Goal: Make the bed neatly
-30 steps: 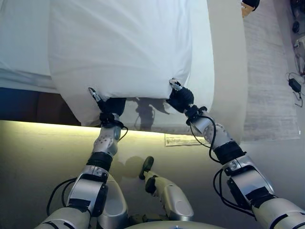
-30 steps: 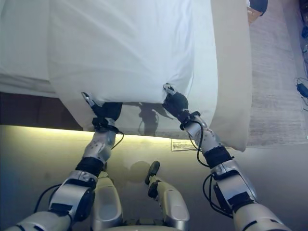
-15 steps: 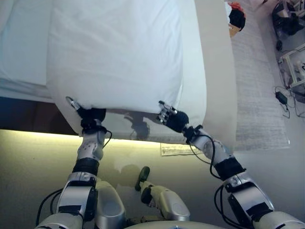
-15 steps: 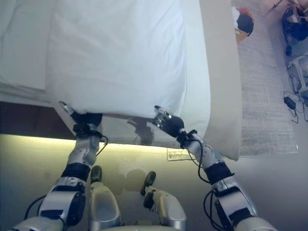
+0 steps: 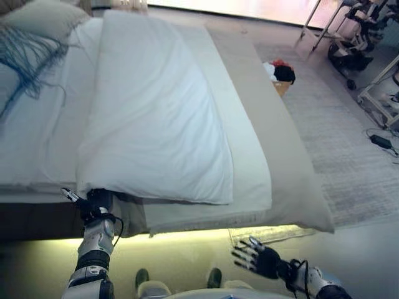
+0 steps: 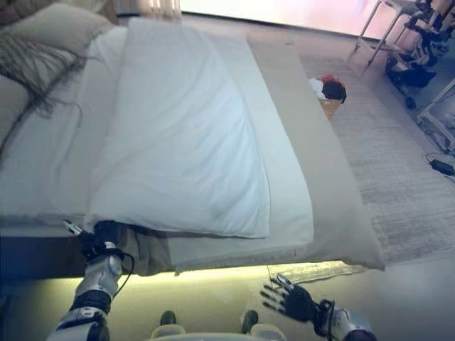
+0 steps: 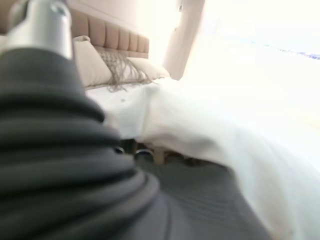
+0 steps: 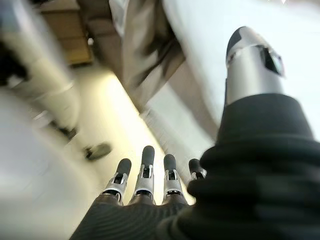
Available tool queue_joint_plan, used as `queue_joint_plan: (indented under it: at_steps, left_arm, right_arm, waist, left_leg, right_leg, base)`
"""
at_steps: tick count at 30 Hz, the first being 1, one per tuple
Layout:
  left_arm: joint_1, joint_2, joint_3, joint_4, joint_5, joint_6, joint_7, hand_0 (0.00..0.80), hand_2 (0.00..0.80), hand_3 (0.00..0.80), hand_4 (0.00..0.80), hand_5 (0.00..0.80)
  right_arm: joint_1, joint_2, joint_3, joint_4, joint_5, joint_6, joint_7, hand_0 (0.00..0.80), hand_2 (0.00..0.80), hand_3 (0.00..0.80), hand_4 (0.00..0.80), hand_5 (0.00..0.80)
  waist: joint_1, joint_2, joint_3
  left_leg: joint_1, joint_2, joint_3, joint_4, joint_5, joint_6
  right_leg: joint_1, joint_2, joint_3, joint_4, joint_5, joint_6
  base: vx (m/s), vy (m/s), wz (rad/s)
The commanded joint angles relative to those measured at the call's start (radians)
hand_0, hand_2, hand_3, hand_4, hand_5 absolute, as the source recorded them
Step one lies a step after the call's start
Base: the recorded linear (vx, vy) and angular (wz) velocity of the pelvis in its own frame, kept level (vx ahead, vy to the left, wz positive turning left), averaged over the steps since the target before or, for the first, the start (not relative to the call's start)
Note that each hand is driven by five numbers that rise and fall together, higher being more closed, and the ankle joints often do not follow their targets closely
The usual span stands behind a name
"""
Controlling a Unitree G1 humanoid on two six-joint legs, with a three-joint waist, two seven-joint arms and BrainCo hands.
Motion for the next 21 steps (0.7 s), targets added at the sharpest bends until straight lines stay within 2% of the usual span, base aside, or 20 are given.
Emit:
queue_joint_plan:
  at_steps: [1,5,9,17,21]
  left_arm:
    - [-0.046,0.096,0.074,0.03,-0.025,0.025,-0.141,0.0,0.0,0.0,0.0,0.0]
    - [-0.019,0.098,0.094,0.03,-0.025,0.045,-0.155,0.0,0.0,0.0,0.0,0.0]
    - [0.018,0.103,0.125,0.013,-0.025,0.048,-0.165,0.0,0.0,0.0,0.0,0.0]
    - [0.071,0.136,0.228,-0.003,-0.025,0.04,-0.189,0.0,0.0,0.0,0.0,0.0]
    - [0.083,0.179,0.292,-0.004,-0.025,0.012,-0.181,0.0,0.0,0.0,0.0,0.0]
  right_arm:
    - [-0.028,-0.008,-0.039,0.085,-0.121,-0.143,0.026,0.0,0.0,0.0,0.0,0.0]
    - [-0.033,-0.028,-0.076,0.158,-0.129,-0.183,-0.018,0.0,0.0,0.0,0.0,0.0]
    - [-0.028,-0.044,-0.121,0.241,-0.213,-0.247,-0.03,0.0,0.0,0.0,0.0,0.0]
    - [-0.031,-0.035,-0.228,0.35,-0.177,-0.283,-0.074,0.0,0.0,0.0,0.0,0.0]
    - [-0.038,-0.025,-0.246,0.375,-0.154,-0.296,-0.099,0.0,0.0,0.0,0.0,0.0]
  waist:
    - [0.016,-0.003,-0.055]
    - [0.022,0.011,-0.068]
    - [0.034,0.017,-0.08]
    - [0.072,0.033,-0.102]
    - [0.091,0.044,-0.11]
  left_leg:
    - [-0.024,-0.016,-0.028,0.013,-0.022,0.012]
    - [-0.005,-0.022,-0.029,0.01,-0.029,0.014]
    - [0.006,-0.027,-0.035,0.003,-0.036,0.015]
    - [0.006,-0.035,-0.06,-0.001,-0.046,0.02]
    - [0.004,-0.037,-0.077,-0.001,-0.049,0.02]
  right_leg:
    - [0.021,-0.13,-0.013,0.05,-0.049,0.088]
    - [0.04,-0.13,-0.015,0.03,-0.04,0.089]
    - [0.053,-0.129,-0.021,0.006,-0.029,0.092]
    - [0.065,-0.129,-0.044,0.005,-0.036,0.09]
    - [0.075,-0.124,-0.054,0.005,-0.047,0.086]
  base:
    - [0.0,0.0,0.0]
    - [0.0,0.0,0.0]
    - [-0.039,-0.031,0.0]
    - [-0.062,-0.051,0.04]
    - [-0.043,-0.026,0.13]
